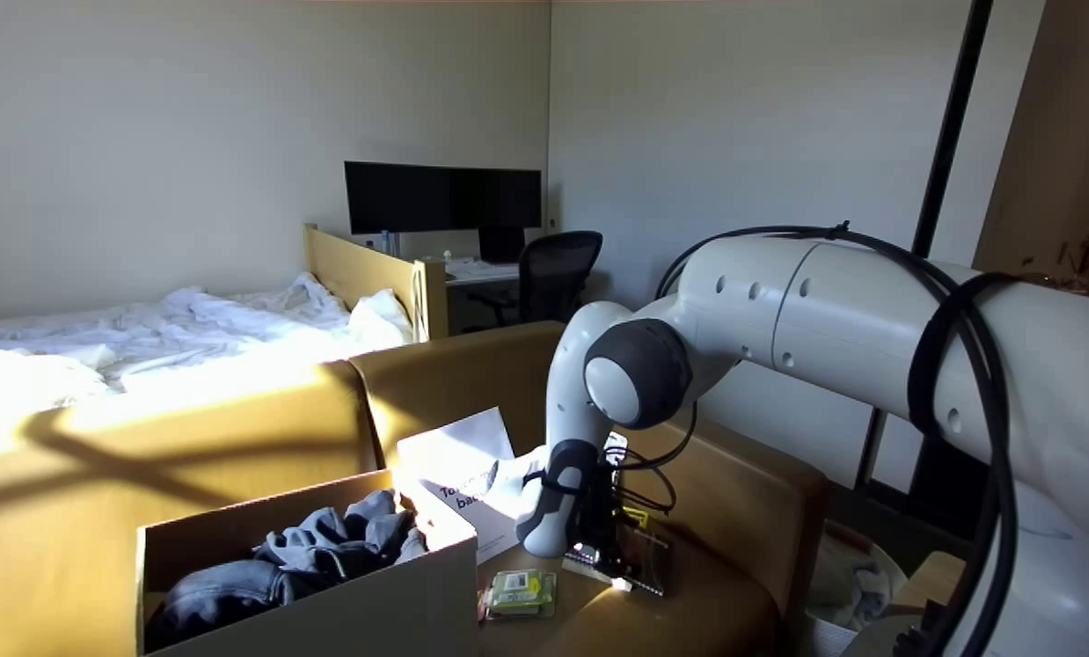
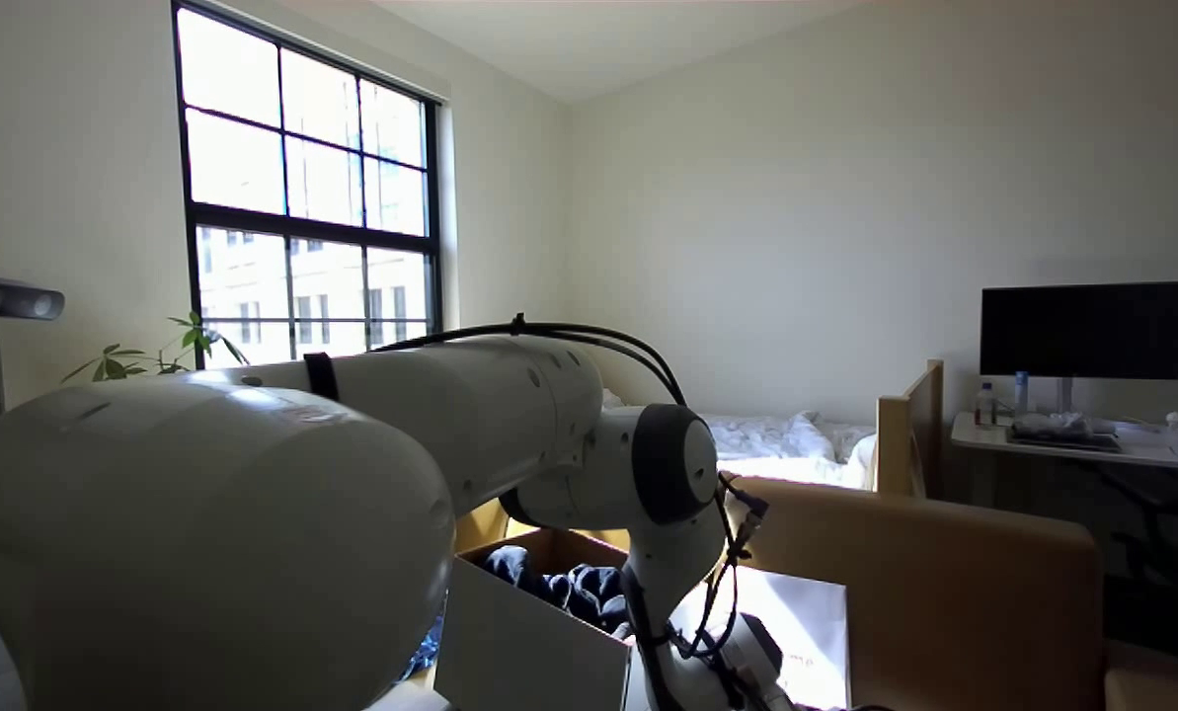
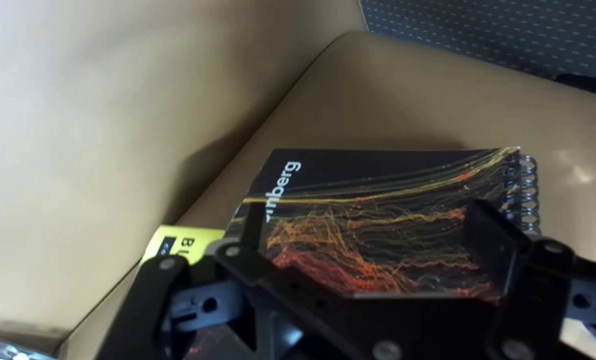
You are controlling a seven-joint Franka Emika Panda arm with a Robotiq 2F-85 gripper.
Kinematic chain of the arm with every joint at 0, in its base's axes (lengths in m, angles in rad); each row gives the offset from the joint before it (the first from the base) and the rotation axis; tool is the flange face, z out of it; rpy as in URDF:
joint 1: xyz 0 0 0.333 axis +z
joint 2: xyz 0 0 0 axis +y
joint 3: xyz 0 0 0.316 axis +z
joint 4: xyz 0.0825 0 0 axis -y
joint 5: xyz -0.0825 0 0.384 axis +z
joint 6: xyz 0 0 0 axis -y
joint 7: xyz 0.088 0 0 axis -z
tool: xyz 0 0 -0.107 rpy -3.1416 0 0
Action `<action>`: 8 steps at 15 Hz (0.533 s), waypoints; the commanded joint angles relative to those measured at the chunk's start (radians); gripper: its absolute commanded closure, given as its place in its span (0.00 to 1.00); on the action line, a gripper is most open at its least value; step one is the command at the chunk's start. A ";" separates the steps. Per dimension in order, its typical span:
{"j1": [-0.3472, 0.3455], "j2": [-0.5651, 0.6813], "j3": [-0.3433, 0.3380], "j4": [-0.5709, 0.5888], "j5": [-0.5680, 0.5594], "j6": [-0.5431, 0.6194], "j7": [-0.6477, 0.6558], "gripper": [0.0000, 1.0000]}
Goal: Put the black and yellow books in the box, respectively
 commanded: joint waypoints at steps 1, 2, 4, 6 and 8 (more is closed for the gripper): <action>0.020 0.000 0.039 -0.025 -0.076 0.102 -0.069 0.00; 0.038 0.000 0.041 -0.014 -0.102 0.101 -0.076 0.00; 0.076 -0.011 0.031 0.010 -0.127 0.085 -0.057 0.00; 0.097 -0.035 0.032 0.026 -0.139 0.087 -0.069 0.00; 0.111 -0.054 0.025 0.046 -0.132 0.096 -0.061 0.00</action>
